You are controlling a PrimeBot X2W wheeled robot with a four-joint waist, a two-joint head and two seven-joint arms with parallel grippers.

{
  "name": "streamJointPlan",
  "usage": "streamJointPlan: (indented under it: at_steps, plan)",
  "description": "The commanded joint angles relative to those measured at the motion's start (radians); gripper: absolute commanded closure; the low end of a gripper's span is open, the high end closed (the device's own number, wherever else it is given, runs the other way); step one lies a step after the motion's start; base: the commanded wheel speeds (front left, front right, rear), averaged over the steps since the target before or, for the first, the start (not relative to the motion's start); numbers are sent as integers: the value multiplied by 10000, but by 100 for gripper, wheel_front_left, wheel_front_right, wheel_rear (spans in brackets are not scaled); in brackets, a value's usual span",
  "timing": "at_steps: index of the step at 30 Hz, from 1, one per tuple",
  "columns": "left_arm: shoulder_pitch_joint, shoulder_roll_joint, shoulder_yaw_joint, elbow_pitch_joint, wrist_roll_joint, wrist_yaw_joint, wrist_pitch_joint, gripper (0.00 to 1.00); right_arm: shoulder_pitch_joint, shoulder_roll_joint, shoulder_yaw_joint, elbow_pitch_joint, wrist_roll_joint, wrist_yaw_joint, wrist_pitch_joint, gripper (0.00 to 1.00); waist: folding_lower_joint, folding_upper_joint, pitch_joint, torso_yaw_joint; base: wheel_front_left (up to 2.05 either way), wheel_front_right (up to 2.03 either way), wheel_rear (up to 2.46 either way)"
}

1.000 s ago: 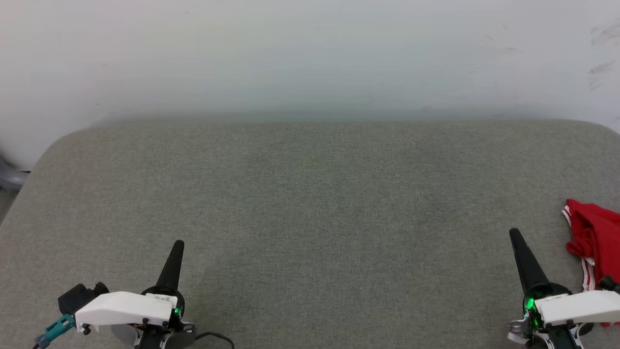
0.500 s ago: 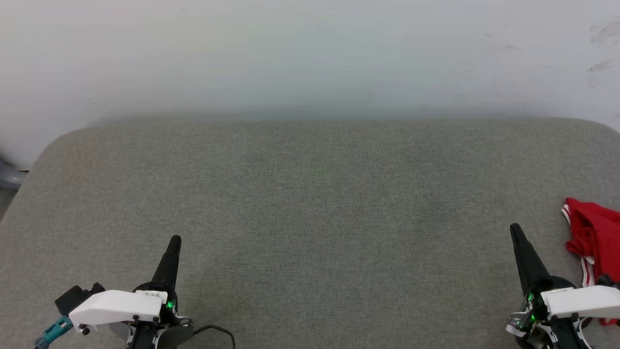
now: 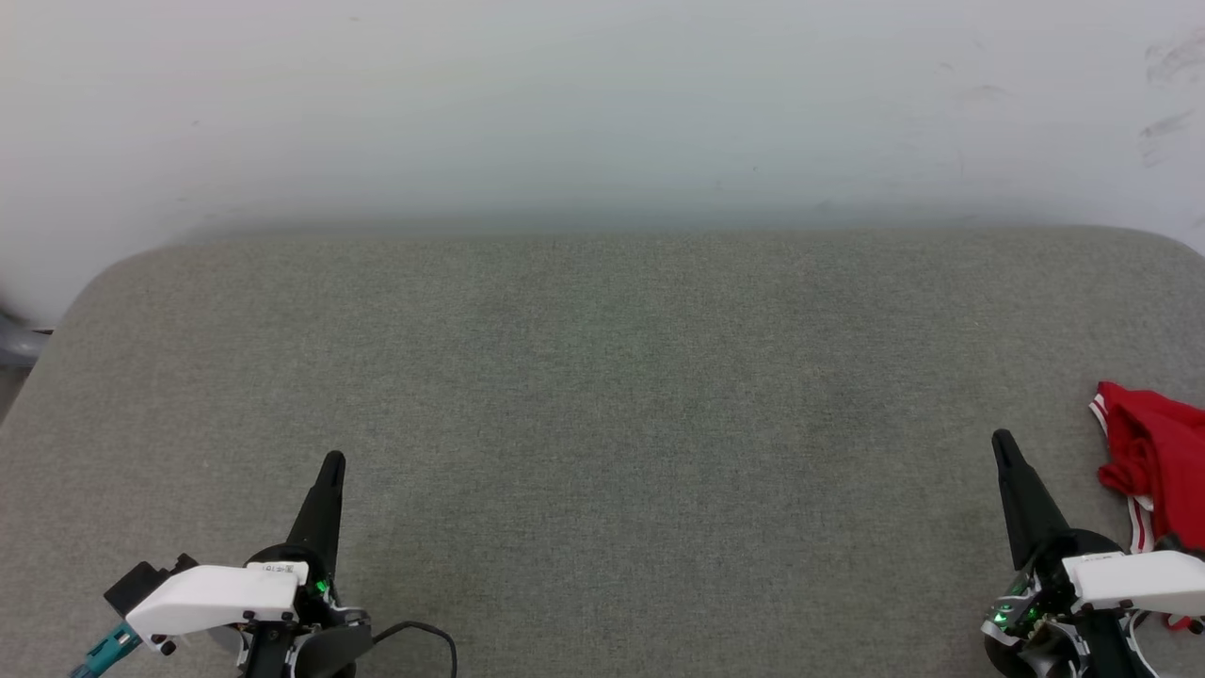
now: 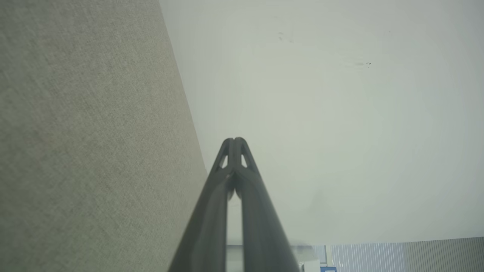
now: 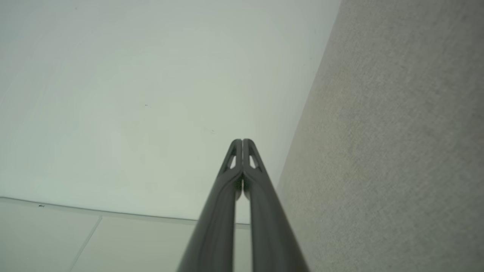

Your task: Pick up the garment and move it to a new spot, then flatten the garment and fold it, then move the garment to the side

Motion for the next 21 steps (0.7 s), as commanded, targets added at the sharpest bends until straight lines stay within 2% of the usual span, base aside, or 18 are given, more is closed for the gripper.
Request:
streamJointPlan:
  at_steps: [1, 9, 21]
  plan:
    - [-172, -16, 78, 15, -176, -83, 81, 100, -212, 3, -12, 46, 221, -2, 49, 100, 0, 0, 4, -2, 0, 0, 0]
    - [-199, -120, 257, 74, -772, -169, 264, 100, -331, 27, -44, 285, 884, -3, 95, 100, 0, 0, 30, -23, 0, 0, 0]
    - [-199, -135, 287, 78, -799, -179, 270, 100, -367, 57, -79, 294, 883, -3, 147, 100, 0, 0, 34, -26, 0, 0, 0]
